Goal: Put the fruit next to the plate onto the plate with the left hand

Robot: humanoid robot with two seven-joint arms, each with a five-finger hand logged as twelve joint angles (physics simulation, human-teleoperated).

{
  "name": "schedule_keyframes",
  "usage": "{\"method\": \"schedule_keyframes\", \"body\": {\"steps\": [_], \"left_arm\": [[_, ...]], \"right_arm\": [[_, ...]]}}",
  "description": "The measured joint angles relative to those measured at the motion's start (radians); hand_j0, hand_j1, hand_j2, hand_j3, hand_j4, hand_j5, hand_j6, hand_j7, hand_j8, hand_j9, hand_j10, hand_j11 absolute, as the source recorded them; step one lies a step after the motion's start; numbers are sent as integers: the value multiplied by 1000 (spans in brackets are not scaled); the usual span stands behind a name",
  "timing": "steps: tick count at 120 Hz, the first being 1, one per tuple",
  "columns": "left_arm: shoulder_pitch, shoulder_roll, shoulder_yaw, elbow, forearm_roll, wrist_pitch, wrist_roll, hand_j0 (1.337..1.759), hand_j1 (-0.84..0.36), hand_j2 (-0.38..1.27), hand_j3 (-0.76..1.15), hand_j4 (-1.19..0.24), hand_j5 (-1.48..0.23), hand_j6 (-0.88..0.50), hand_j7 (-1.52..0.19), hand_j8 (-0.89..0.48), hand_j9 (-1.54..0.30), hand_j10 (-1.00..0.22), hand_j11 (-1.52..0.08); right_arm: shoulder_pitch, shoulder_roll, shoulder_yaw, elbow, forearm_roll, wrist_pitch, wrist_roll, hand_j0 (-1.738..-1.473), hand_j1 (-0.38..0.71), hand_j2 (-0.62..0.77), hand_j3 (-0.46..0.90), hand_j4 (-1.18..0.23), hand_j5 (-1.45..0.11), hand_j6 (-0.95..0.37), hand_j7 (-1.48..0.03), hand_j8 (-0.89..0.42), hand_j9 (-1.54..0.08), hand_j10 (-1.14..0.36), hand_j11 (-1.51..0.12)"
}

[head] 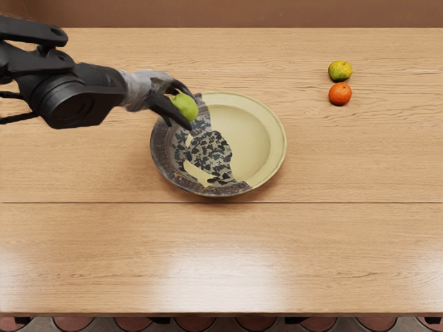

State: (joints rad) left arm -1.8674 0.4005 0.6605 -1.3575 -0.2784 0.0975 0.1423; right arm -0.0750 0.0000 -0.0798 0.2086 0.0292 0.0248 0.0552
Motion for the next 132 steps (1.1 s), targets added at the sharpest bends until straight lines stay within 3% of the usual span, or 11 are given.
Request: {"method": "schedule_keyframes", "body": {"steps": [21, 29, 48, 80, 89, 107, 132], "left_arm": [[145, -106, -174, 93, 88, -27, -2, 1632, -408, 377, 0, -487, -1219, -198, -1202, -368, -1208, -834, -1213], [162, -120, -206, 134, 105, -30, -3, 1635, -369, 344, 0, -516, -1221, -236, -1205, -399, -1201, -838, -1205], [209, -133, -229, 218, 145, -25, -2, 1636, -358, 330, 0, -537, -1213, -243, -1211, -406, -1202, -838, -1204], [275, -183, -214, 262, 161, -13, -3, 1637, -372, 319, 0, -570, -1166, -247, -1186, -386, -1191, -837, -1190], [273, -184, -210, 269, 158, -7, -4, 1642, -285, 264, 0, -631, -964, -271, -981, -431, -986, -697, -985], [258, -180, -210, 274, 151, 7, -5, 1650, 28, 129, 0, -313, -484, -140, -493, -220, -496, -332, -491], [139, -5, -189, 270, 148, 0, -4, 1655, 233, 47, 0, -113, -175, -51, -178, -80, -179, -120, -177]], "right_arm": [[0, 0, 0, 0, 0, 0, 0, -1658, -322, -5, 0, -22, -29, -22, -29, -22, -29, -22, -29], [0, 0, 0, 0, 0, 0, 0, -1658, -322, -5, 0, -22, -29, -22, -29, -22, -29, -22, -29], [0, 0, 0, 0, 0, 0, 0, -1658, -322, -5, 0, -22, -29, -22, -29, -22, -29, -22, -29], [0, 0, 0, 0, 0, 0, 0, -1658, -322, -5, 0, -22, -29, -22, -29, -22, -29, -22, -29], [0, 0, 0, 0, 0, 0, 0, -1658, -322, -5, 0, -22, -29, -22, -29, -22, -29, -22, -29], [0, 0, 0, 0, 0, 0, 0, -1658, -322, -5, 0, -22, -29, -22, -29, -22, -29, -22, -29], [0, 0, 0, 0, 0, 0, 0, -1658, -322, -5, 0, -22, -29, -22, -29, -22, -29, -22, -29]]}}
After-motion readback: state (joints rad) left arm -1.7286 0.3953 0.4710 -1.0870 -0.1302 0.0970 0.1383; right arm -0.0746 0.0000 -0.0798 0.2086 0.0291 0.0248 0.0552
